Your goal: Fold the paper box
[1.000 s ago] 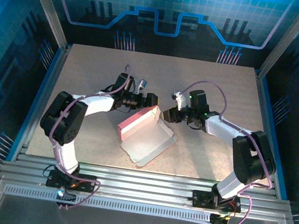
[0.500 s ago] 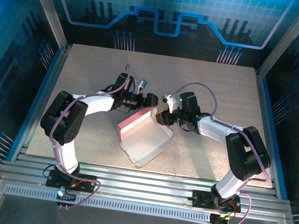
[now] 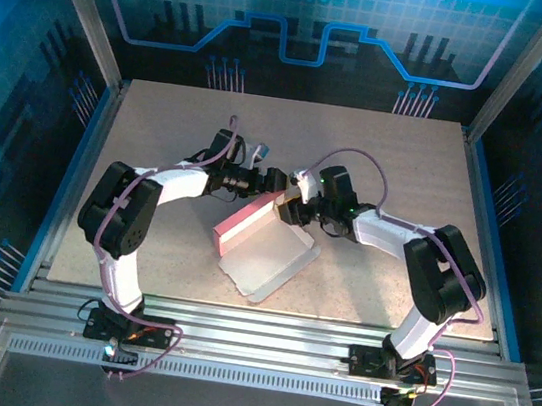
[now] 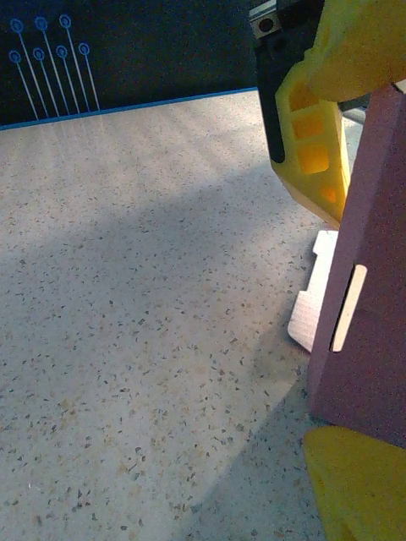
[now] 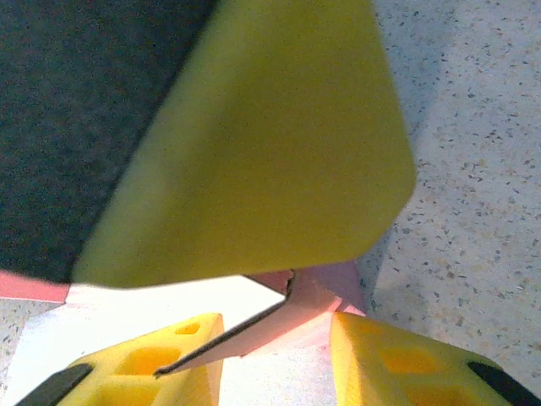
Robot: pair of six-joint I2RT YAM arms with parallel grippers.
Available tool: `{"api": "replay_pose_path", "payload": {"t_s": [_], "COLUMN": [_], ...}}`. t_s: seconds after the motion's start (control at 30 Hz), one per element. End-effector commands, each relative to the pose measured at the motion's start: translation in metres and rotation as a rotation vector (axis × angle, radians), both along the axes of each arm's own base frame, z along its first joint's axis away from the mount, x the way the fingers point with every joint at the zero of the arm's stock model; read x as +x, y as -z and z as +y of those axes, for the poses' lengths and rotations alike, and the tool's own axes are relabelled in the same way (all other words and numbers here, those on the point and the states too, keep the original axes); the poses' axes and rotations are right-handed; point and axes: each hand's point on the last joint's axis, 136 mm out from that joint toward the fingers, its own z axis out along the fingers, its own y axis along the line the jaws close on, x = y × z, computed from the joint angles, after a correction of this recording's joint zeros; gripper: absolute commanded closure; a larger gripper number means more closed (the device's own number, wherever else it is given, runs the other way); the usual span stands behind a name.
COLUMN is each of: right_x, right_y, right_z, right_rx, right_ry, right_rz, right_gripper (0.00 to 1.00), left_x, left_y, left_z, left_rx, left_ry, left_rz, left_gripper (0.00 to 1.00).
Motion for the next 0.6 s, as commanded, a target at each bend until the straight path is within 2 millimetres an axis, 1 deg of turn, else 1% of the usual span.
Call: {"api": "replay_pose_path", "payload": {"t_s": [0.0, 0.13, 0.17, 0.27, 0.33, 0.4, 0.5, 0.57], "right_x": [-0.009, -0.025, -0.031, -0.040, -0.041, -0.037, -0.031, -0.028], "right_y": [-0.031, -0.040, -0.037, -0.041, -0.045, -0.044, -0.038, -0.032], "right_z": [0.006, -0.002, -0.006, -0.015, -0.025, -0.034, -0.044, -0.044], "right_rx": [0.031, 0.037, 0.031, 0.029, 0.037, 0.039, 0.048, 0.039], "right_ry": [-0.039, -0.049, -0.052, -0.051, -0.036, -0.013, 0.006, -0.004], "right_rz": [-0.070, -0.076, -0.066, -0.064, -0.062, -0.060, -0.037, -0.032], "right_gripper": [0.61, 0.61, 0.61, 0.62, 0.63, 0.64, 0.65, 0.66], "left_x": [-0.006, -0.006, -0.006, -0.006, -0.006, -0.006, -0.006, -0.006], "left_y": [0.010, 0.011, 0.012, 0.012, 0.012, 0.012, 0.012, 0.013], "left_z": [-0.001, 0.000, 0.000, 0.000, 0.001, 0.001, 0.000, 0.000], "left_rx": [0.016, 0.020, 0.022, 0.024, 0.025, 0.024, 0.021, 0.021], "left_ry": [0.042, 0.040, 0.039, 0.040, 0.039, 0.037, 0.037, 0.035], "left_rz": [0.035, 0.037, 0.039, 0.037, 0.037, 0.039, 0.039, 0.042], "left_gripper": [0.01, 0.01, 0.01, 0.01, 0.01, 0.01, 0.01, 0.01]}}
